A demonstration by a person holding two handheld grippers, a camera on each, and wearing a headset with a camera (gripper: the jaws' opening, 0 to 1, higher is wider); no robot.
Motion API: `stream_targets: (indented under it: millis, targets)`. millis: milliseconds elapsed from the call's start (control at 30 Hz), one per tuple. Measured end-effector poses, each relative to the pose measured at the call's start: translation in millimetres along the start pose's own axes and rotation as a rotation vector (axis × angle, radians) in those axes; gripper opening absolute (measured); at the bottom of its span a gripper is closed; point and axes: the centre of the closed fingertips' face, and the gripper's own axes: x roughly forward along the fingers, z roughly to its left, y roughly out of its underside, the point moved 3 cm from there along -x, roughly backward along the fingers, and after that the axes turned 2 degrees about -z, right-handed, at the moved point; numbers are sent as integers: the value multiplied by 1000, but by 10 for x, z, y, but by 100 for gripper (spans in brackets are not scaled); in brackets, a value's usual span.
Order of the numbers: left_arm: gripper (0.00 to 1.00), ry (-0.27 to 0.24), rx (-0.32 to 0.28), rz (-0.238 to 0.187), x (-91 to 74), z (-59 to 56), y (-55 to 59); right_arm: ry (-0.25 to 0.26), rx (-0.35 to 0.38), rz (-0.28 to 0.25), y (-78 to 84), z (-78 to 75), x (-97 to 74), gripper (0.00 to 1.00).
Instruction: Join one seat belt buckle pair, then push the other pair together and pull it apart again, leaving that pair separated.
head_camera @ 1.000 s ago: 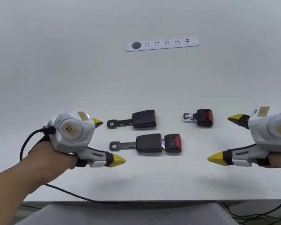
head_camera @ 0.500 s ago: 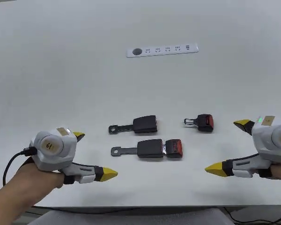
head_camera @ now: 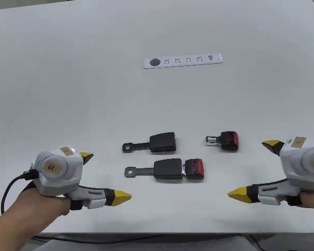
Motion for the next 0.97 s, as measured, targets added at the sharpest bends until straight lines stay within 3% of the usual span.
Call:
stream_targets:
  millis: [133, 200, 433, 600, 733, 800, 833, 967]
  targets:
    - [100, 4, 5, 10, 6, -29, 4, 6, -10, 2, -5, -11, -16, 100]
    - [100, 10, 17, 21, 8, -85, 3, 6, -7, 4, 83, -93, 47, 100]
    - [100, 14, 35, 40, 24, -136, 7, 3, -6, 5, 41, -82, -13, 100]
    - [100, 4, 37, 29, 22, -119, -47, -6, -1, -1, 19, -71, -5, 100]
    - [100, 9, 38, 23, 20, -147, -69, -12, -14, 5, 89, -106, 75, 100]
    - [100, 22, 45, 28, 25, -194, -72, -11, -16, 9, 53, -62, 25, 100]
    - [100, 24, 53, 31, 26, -208, -67, -13, -11, 7, 113, -102, 55, 100]
    - [100, 18, 47, 33, 27, -180, -51, -23, -11, 11, 104, -33, -11, 100]
